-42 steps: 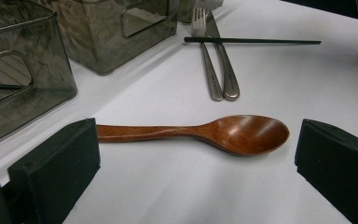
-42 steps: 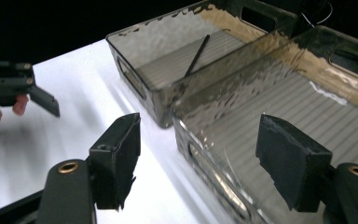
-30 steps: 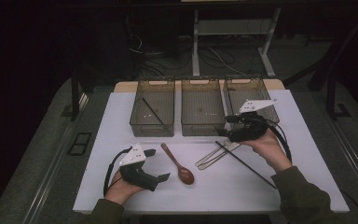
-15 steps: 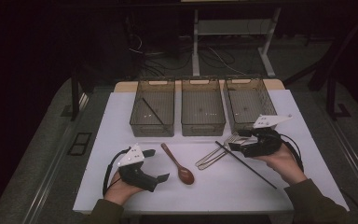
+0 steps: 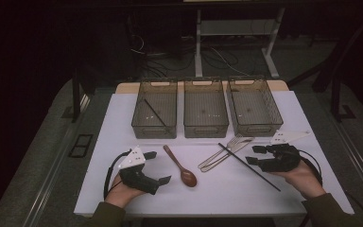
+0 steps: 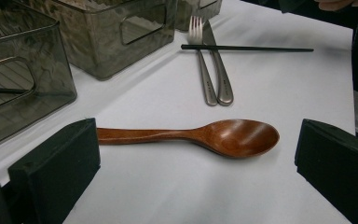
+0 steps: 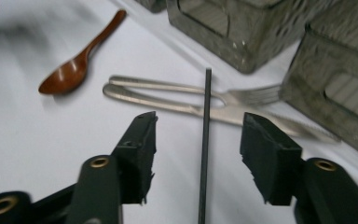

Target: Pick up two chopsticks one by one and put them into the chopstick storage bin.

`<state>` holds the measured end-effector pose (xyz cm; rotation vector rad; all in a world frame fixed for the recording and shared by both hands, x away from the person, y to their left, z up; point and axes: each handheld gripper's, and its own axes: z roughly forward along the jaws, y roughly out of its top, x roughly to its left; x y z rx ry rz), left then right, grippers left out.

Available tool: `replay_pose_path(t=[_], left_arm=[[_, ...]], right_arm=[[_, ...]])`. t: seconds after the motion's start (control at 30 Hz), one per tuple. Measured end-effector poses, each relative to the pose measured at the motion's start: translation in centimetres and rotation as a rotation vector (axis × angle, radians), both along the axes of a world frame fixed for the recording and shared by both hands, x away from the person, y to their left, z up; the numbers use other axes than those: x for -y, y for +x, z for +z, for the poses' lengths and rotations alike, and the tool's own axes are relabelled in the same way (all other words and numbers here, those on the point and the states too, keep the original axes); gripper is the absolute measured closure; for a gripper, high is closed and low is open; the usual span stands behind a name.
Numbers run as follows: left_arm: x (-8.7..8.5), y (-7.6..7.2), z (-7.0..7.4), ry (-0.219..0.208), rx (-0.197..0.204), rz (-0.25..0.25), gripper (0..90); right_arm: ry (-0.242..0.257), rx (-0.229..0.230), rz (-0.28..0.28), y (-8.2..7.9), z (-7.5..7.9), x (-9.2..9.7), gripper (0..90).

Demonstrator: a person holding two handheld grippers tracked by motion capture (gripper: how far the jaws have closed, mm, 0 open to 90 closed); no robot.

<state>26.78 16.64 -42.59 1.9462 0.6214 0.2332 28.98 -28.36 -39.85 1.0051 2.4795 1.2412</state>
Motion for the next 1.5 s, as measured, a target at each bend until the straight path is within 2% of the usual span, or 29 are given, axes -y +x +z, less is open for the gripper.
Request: replay_pose_path(t=[0.3, 0.53, 0.6, 1.0, 1.07, 1.3, 1.5], left_arm=[[0.0, 0.0, 0.0, 0.006, 0.001, -0.003, 0.0], [0.1, -0.1, 0.0, 0.003, 0.0, -0.002, 0.0], [0.1, -0.1, 0.0, 0.002, -0.001, -0.002, 0.0], [0.1, -0.1, -0.1, 0.001, -0.002, 0.0, 0.0], [0.1, -0.1, -0.1, 0.002, -0.002, -0.001, 0.0], [0.2, -0.1, -0.1, 0.007, -0.001, -0.006, 0.0], [0.2, -0.1, -0.1, 0.008, -0.001, -0.005, 0.0]], right_arm=[[-0.042, -0.007, -0.023, -1.6, -1.1, 1.6, 60.7], [-0.067, -0.045, -0.024, -2.3, -2.6, 2.2, 70.0], [-0.098, -0.051, -0.026, -2.5, -3.0, 2.2, 71.5], [-0.157, -0.082, -0.027, -2.6, -4.5, 2.2, 77.3], [-0.157, -0.092, -0.026, -2.5, -4.7, 2.2, 78.6], [-0.175, -0.085, -0.022, -2.5, -4.8, 2.2, 84.0], [-0.165, -0.089, -0.021, -2.4, -4.8, 2.3, 84.7]])
